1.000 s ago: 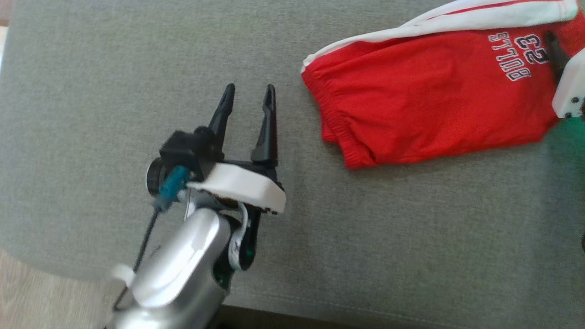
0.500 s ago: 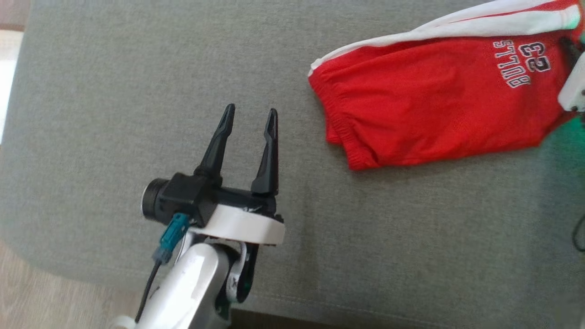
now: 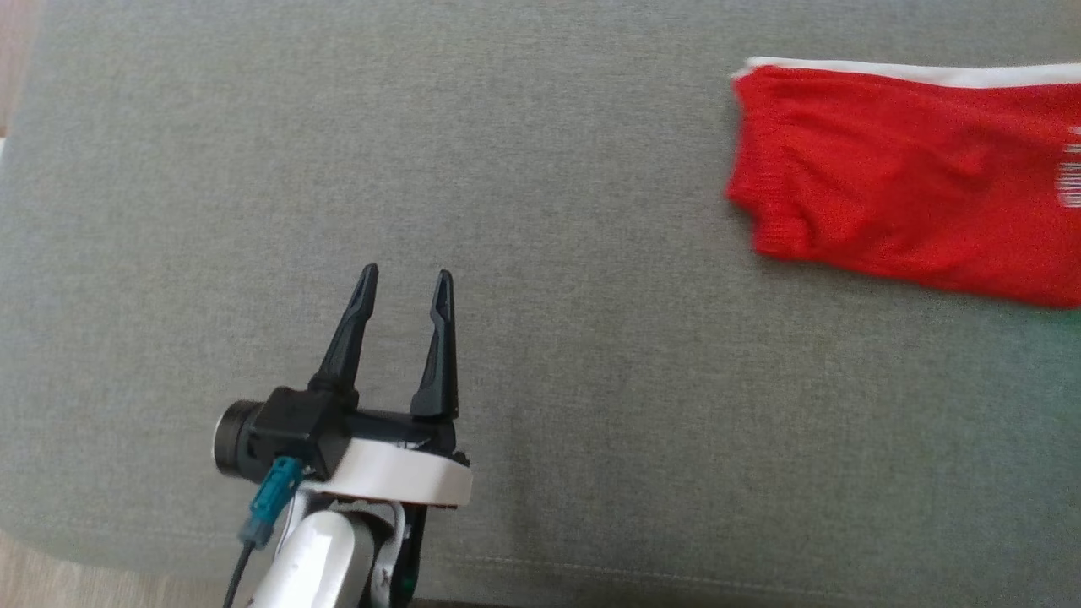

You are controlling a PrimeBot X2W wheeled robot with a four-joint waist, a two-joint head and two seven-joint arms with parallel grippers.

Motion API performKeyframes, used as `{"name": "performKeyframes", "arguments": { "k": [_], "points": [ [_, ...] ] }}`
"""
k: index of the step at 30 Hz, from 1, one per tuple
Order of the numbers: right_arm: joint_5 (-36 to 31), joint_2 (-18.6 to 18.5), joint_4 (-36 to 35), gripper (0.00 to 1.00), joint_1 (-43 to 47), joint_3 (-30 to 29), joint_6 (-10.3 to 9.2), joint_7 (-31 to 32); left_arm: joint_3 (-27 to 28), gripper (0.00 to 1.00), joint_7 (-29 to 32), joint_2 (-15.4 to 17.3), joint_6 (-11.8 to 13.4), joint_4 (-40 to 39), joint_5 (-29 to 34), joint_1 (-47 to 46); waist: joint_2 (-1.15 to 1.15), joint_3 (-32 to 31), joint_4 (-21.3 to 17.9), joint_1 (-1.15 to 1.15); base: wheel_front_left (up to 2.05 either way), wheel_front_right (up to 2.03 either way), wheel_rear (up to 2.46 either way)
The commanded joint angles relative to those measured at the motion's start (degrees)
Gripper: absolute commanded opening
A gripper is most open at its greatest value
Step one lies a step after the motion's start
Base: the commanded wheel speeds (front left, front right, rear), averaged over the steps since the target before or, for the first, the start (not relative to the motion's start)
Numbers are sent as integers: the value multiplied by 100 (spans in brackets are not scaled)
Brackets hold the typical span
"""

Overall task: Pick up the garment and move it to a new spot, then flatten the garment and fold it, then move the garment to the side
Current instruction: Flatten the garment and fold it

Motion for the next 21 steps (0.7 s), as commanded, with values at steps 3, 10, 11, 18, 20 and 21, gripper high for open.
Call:
{"name": "performKeyframes", "arguments": {
  "k": [3,10,11,18,20,21],
  "points": [
    [-41,-100,-468,0,-237,75,-5,-15,253,100,-29,-25,-60,-171,-21,52,0,-24,92,0,0,0,0],
    [119,379,-1445,0,-227,1292,-5,416,92,100,-29,-50,-79,-109,-222,161,0,-111,205,0,0,0,0],
    [144,471,-1557,0,-193,1513,-5,486,55,100,-29,-51,-65,-111,-265,152,0,-116,223,0,0,0,0],
    [11,956,-1470,0,62,2752,-5,591,-186,100,-29,-52,9,-5,-429,48,0,-168,456,0,0,0,0],
    [-8,1074,-1327,0,95,2840,-5,479,-192,100,-29,-52,35,38,-451,61,0,-204,525,0,0,0,0],
    [-18,1117,-1264,0,109,2897,-5,431,-176,100,-29,-52,50,59,-461,75,0,-221,549,0,0,0,0]
  ]
}}
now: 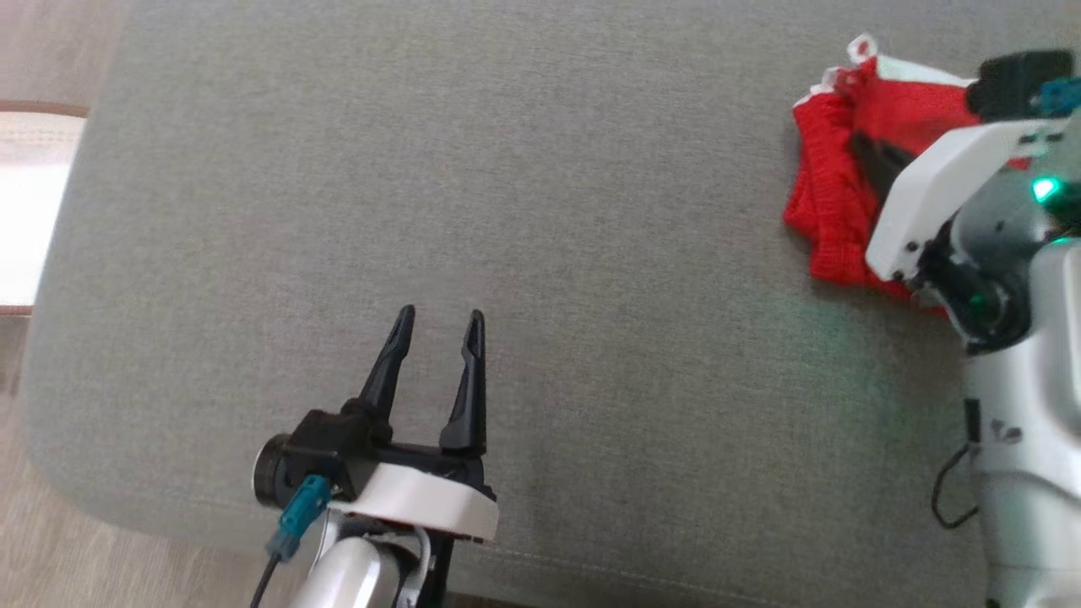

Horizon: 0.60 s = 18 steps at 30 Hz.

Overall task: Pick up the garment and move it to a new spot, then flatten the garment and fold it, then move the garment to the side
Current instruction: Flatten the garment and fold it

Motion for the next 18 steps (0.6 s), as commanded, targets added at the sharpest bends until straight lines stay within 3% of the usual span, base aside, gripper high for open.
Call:
{"name": "performKeyframes", "arguments": {
  "k": [1,6,7,8,9,18],
  "points": [
    [-22,139,-115,0,-26,225,-4,-111,200,100,-29,-9,54,-118,-43,-104,0,-66,83,0,0,0,0],
    [-48,216,39,4,37,413,-4,-252,258,100,-29,-9,65,-79,-55,-26,0,-137,95,0,0,0,0],
    [-51,230,76,20,50,451,-4,-312,266,100,-29,-9,69,-64,-61,-2,0,-164,82,0,0,0,0],
    [-61,247,108,70,62,472,-4,-406,263,100,-29,-9,68,-44,-65,22,0,-197,65,0,0,0,0],
    [-71,265,144,100,73,489,-4,-502,255,100,-29,-9,65,-27,-67,37,0,-225,44,0,0,0,0],
    [242,315,-200,100,546,792,-4,-1559,418,100,-29,-9,33,54,-55,176,0,-623,-275,0,0,0,0]
  ]
}}
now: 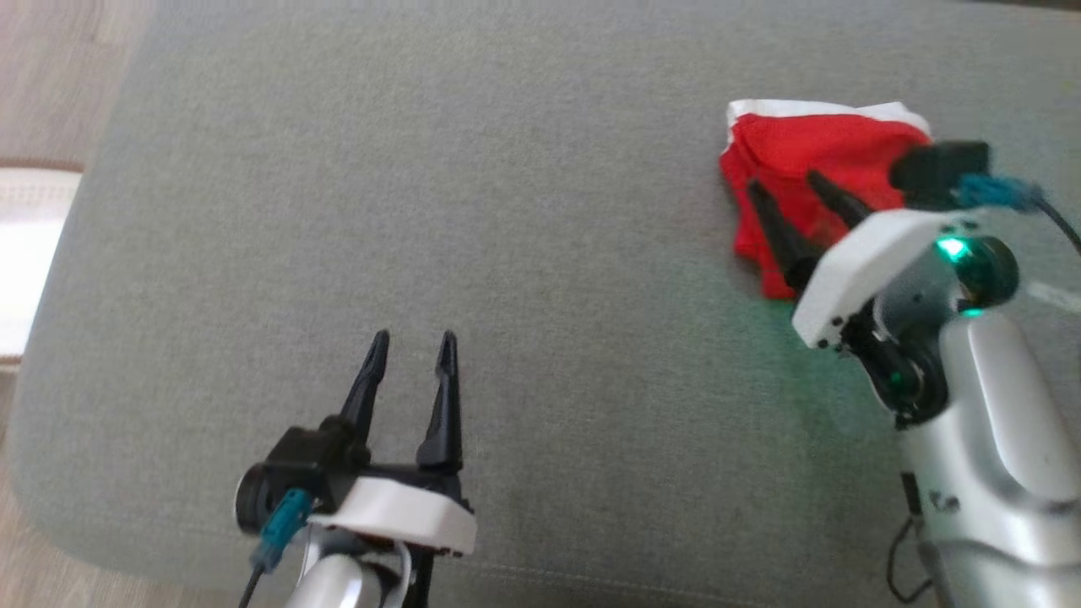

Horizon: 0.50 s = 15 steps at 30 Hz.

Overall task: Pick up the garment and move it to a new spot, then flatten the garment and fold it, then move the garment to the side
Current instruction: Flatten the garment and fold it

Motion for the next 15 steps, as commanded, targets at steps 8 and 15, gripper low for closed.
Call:
{"name": "performKeyframes", "arguments": {
  "k": [8,15],
  "points": [
    [-471,-431,-630,100,609,-688,-4,-1572,437,100,-29,-8,-110,-200,232,163,0,-313,-164,0,0,0,0],
    [-785,-659,-179,22,648,-1192,-4,-2128,429,100,-29,-8,-149,-312,266,169,0,-148,-22,0,0,0,0]
  ]
}}
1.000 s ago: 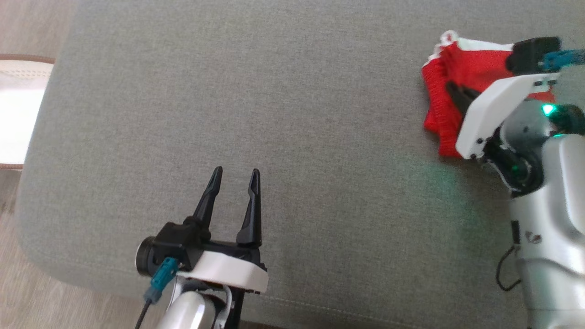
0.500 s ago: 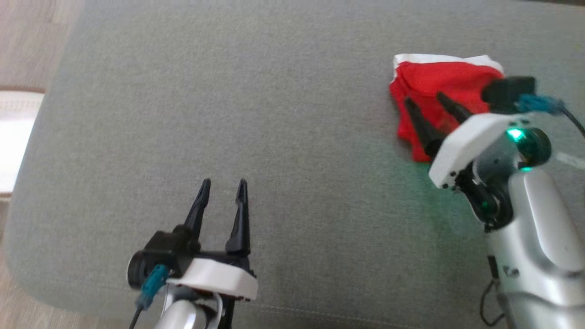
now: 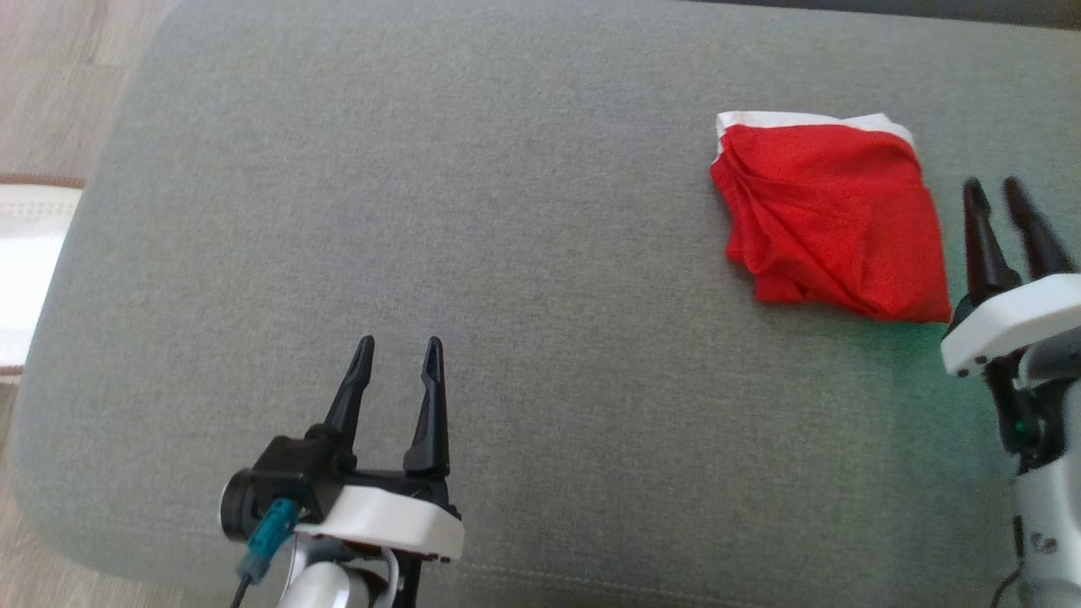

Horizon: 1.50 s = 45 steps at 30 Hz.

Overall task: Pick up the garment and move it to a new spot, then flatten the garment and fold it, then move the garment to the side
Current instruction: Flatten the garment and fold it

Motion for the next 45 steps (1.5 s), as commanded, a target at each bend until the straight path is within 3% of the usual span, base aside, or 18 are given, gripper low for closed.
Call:
{"name": "performKeyframes", "arguments": {
  "k": [1,2,10,14,26,32,33,34,36,37,45],
  "points": [
    [-67,-95,8,7,-204,133,-4,-75,142,100,-29,-10,-20,-215,58,-62,0,98,80,0,0,0,0],
    [-116,-123,148,0,-261,182,-4,-116,126,100,-29,-10,-15,-221,58,-74,0,151,109,0,0,0,0],
    [-235,-183,1567,0,-862,564,-4,-529,50,100,-29,-10,7,-207,50,-207,0,436,318,0,0,0,0],
    [-230,-115,1940,0,-959,1016,-4,-837,83,100,-29,-10,36,-194,45,-205,0,398,360,0,0,0,0],
    [230,58,1852,0,-619,3017,-4,-892,126,100,-29,-10,100,-166,-19,-117,0,120,187,0,0,0,0],
    [239,129,1635,0,-513,3074,-4,-1214,206,100,-29,-10,63,-82,-5,-39,0,-178,-48,0,0,0,0],
    [242,156,1569,6,-445,2908,-4,-1336,231,100,-29,-10,43,-56,8,-20,0,-252,-82,0,0,0,0],
    [184,166,1498,27,-361,2751,-4,-1458,266,100,-29,-10,20,-22,22,4,0,-339,-117,0,0,0,0],
    [10,173,1319,96,-135,2493,-4,-1702,356,100,-29,-10,-33,59,70,71,0,-507,-183,0,0,0,0],
    [-51,192,1220,100,2,2316,-4,-1810,406,100,-29,-10,-62,88,95,104,0,-588,-210,0,0,0,0],
    [-358,368,450,100,1339,872,-4,-2215,1037,100,-29,-10,-436,358,396,659,0,-1294,-422,0,0,0,0]
  ]
}}
